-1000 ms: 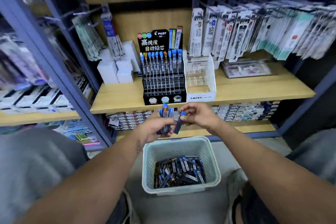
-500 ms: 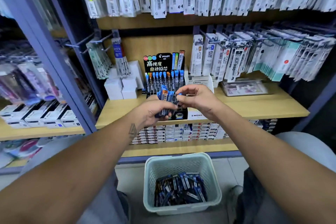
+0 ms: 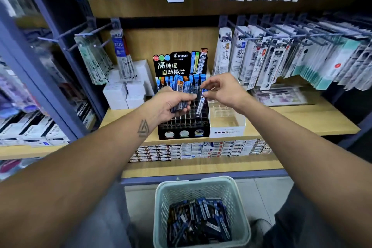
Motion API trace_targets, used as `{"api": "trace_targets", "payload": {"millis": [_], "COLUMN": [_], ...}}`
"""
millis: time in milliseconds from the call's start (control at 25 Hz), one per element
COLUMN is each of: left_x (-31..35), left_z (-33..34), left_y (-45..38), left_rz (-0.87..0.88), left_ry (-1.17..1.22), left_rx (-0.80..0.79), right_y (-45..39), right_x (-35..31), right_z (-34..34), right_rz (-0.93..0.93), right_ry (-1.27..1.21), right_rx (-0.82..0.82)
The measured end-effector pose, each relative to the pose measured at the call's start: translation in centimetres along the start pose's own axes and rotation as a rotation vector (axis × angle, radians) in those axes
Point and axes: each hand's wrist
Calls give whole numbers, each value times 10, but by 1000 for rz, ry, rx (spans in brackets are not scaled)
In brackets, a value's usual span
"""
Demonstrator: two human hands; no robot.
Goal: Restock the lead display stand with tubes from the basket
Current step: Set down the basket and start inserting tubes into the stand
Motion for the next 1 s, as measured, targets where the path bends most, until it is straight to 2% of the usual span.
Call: {"api": "trace_targets", "payload": {"millis": [160,400,480,680,880,960,1000], "left_x": [6,2,4,5,4,4,5], "left_z": [-2,-10,-13,-12,-13,-11,-10], "left_y": [-12,-20,-20,-14,-8,-5,-4], "left_rz": [-22,-93,-100,-65,-27,-5,9], "left_ry": [53,66,56,7,-52,-83,-107], "left_rx": [-85,-114,-117,-161,-163,-159,-162], "right_y": [-19,-17,-14,-11,1,0,-2], "right_x": [-1,10,13,17,15,7,3], "right_z": [2,16,21,24,25,16,9], "right_rz": [-139,-216,-242,-200,-136,-97,-22], "right_ry": [308,517,575,617,658,588,413], "right_rx": [-60,-210,-215,-246,-402,-322,-261]}}
Point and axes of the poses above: each hand's wrist, its own y-axis away from the middle knuckle, its own z-axis out of the palm, x = y × z, and after that the axes turned 7 degrees about x, right-handed
